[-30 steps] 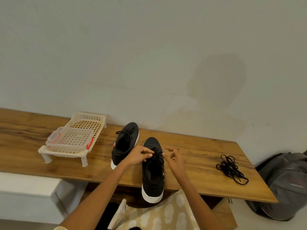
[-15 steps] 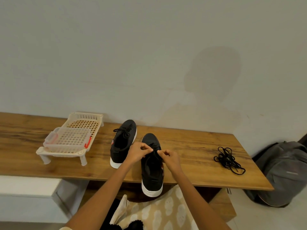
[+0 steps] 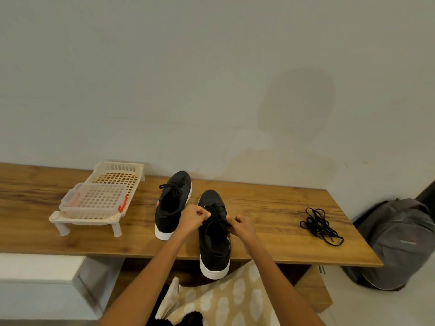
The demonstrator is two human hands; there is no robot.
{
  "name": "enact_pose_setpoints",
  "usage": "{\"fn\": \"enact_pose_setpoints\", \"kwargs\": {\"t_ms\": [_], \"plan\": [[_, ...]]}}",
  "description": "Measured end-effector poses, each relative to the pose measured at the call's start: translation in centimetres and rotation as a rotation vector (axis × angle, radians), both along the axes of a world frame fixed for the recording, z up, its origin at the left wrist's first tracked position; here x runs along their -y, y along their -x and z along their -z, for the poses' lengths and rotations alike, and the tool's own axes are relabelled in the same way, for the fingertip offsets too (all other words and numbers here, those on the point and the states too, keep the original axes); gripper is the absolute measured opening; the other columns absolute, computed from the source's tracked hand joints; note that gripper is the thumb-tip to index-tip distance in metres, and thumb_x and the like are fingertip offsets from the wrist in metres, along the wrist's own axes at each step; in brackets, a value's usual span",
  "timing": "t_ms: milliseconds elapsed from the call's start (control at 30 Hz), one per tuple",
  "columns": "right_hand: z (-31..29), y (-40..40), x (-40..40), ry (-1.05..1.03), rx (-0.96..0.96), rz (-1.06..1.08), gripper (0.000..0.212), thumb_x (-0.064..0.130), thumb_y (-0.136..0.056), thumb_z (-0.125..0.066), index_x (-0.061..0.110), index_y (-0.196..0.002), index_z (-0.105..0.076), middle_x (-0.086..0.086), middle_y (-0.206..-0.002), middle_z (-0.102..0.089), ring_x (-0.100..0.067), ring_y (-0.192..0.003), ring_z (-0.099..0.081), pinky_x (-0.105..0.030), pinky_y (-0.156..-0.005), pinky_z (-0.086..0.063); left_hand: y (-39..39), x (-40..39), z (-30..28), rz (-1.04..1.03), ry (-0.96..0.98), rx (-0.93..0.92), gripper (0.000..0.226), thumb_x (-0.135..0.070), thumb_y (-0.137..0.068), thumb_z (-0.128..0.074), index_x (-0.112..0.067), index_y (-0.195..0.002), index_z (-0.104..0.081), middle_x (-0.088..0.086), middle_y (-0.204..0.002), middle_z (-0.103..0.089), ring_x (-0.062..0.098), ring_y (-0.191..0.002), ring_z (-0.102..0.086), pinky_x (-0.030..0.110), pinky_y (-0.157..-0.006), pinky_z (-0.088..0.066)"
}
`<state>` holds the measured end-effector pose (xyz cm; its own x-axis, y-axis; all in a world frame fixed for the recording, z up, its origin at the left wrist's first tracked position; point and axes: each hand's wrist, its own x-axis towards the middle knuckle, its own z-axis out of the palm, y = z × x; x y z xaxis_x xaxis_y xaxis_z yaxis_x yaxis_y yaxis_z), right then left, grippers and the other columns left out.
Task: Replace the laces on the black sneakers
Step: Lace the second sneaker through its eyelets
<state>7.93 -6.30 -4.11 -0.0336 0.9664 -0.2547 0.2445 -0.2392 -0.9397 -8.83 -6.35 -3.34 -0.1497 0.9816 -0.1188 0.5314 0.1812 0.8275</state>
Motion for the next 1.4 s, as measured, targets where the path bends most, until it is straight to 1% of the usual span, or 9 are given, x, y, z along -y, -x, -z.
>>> {"fn": "enact_pose_setpoints", "kwargs": {"t_ms": [167, 367, 600, 700, 833, 900, 1033, 1233, 1400], "plan": [[0.2, 0.3, 0.3, -0.096, 0.098, -0.066, 0.020, 0.025, -0.092, -0.060, 0.016, -0.076, -0.068, -0.002, -0.076, -0.068, -0.014, -0.077, -0.065, -0.028, -0.070, -0.052, -0.8, 0.1, -0.1, -0.035, -0.018, 0.029, 0.017, -0.028, -0.086, -0.068, -0.012, -0.091, -0.074, -0.001, -0.089, -0.068, 0.011, -0.087, -0.061, 0.021, -0.074, -0.043], [0.4, 1.3, -0.2, -0.052, 0.126, 0.063, 0.028, 0.026, -0.094, -0.055, 0.019, -0.067, -0.051, 0.000, -0.064, -0.051, -0.014, -0.065, -0.051, -0.031, -0.064, -0.042, -1.4, 0.1, 0.2, -0.111, -0.009, -0.128, 0.014, -0.032, -0.091, -0.060, -0.024, -0.080, -0.058, -0.008, -0.082, -0.058, 0.010, -0.079, -0.055, 0.024, -0.067, -0.039], [0.7, 1.3, 0.0, -0.021, 0.057, 0.101, 0.026, 0.024, -0.093, -0.056, 0.015, -0.068, -0.053, -0.002, -0.067, -0.055, -0.016, -0.068, -0.055, -0.036, -0.070, -0.049, -1.1, 0.4, 0.7, -0.154, 0.022, -0.067, 0.016, -0.031, -0.090, -0.062, -0.025, -0.076, -0.057, -0.007, -0.078, -0.060, 0.013, -0.080, -0.061, 0.026, -0.070, -0.044], [0.6, 0.7, -0.1, -0.037, 0.033, 0.054, 0.027, 0.028, -0.093, -0.058, 0.014, -0.070, -0.056, -0.005, -0.072, -0.058, -0.018, -0.074, -0.058, -0.040, -0.077, -0.053, -0.7, 0.1, 1.1, -0.105, 0.005, 0.023, 0.018, -0.026, -0.088, -0.065, -0.019, -0.072, -0.061, 0.004, -0.077, -0.066, 0.017, -0.073, -0.061, 0.034, -0.069, -0.051], [1.0, 0.1, 0.0, -0.040, 0.012, 0.042, 0.030, 0.030, -0.089, -0.063, 0.013, -0.066, -0.058, -0.009, -0.073, -0.061, -0.021, -0.075, -0.061, -0.044, -0.081, -0.054, -0.1, -0.7, 2.7, -0.073, 0.022, 0.013, 0.018, -0.028, -0.084, -0.065, -0.020, -0.069, -0.058, 0.009, -0.074, -0.065, 0.021, -0.068, -0.057, 0.031, -0.063, -0.042], [1.3, 0.1, 0.0, -0.017, -0.011, 0.082, 0.030, 0.026, -0.091, -0.062, 0.013, -0.064, -0.056, -0.007, -0.068, -0.058, -0.021, -0.073, -0.060, -0.045, -0.081, -0.054, -0.2, -0.6, 2.6, -0.108, 0.020, -0.004, 0.018, -0.027, -0.085, -0.065, -0.022, -0.068, -0.061, 0.009, -0.075, -0.068, 0.026, -0.073, -0.063, 0.034, -0.065, -0.047], [1.6, 0.5, 0.0, 0.024, -0.040, 0.153, 0.031, 0.020, -0.091, -0.061, 0.013, -0.061, -0.054, -0.005, -0.065, -0.056, -0.020, -0.072, -0.059, -0.045, -0.083, -0.053, -0.5, 0.2, 1.7, -0.167, 0.027, 0.029, 0.013, -0.030, -0.086, -0.068, -0.023, -0.075, -0.067, -0.003, -0.078, -0.066, 0.017, -0.081, -0.062, 0.031, -0.076, -0.049], [0.2, 0.1, 1.4, 0.003, -0.024, 0.123, 0.028, 0.028, -0.093, -0.058, 0.013, -0.070, -0.059, -0.007, -0.074, -0.060, -0.023, -0.077, -0.063, -0.034, -0.076, -0.055, -0.8, 1.1, 1.7, -0.174, -0.008, 0.067, 0.018, -0.026, -0.090, -0.062, -0.011, -0.097, -0.071, 0.003, -0.097, -0.069, 0.015, -0.092, -0.060, 0.024, -0.076, -0.042], [0.3, 0.2, 4.0, 0.082, 0.418, -0.116, 0.044, 0.059, -0.081, -0.059, 0.017, -0.092, -0.061, 0.002, -0.084, -0.061, -0.015, -0.079, -0.060, -0.027, -0.064, -0.047, -1.8, 3.7, 2.0, -0.225, -0.067, 0.028, 0.026, -0.022, -0.099, -0.046, -0.008, -0.118, -0.057, 0.007, -0.116, -0.062, 0.020, -0.108, -0.057, 0.026, -0.083, -0.042]]}}
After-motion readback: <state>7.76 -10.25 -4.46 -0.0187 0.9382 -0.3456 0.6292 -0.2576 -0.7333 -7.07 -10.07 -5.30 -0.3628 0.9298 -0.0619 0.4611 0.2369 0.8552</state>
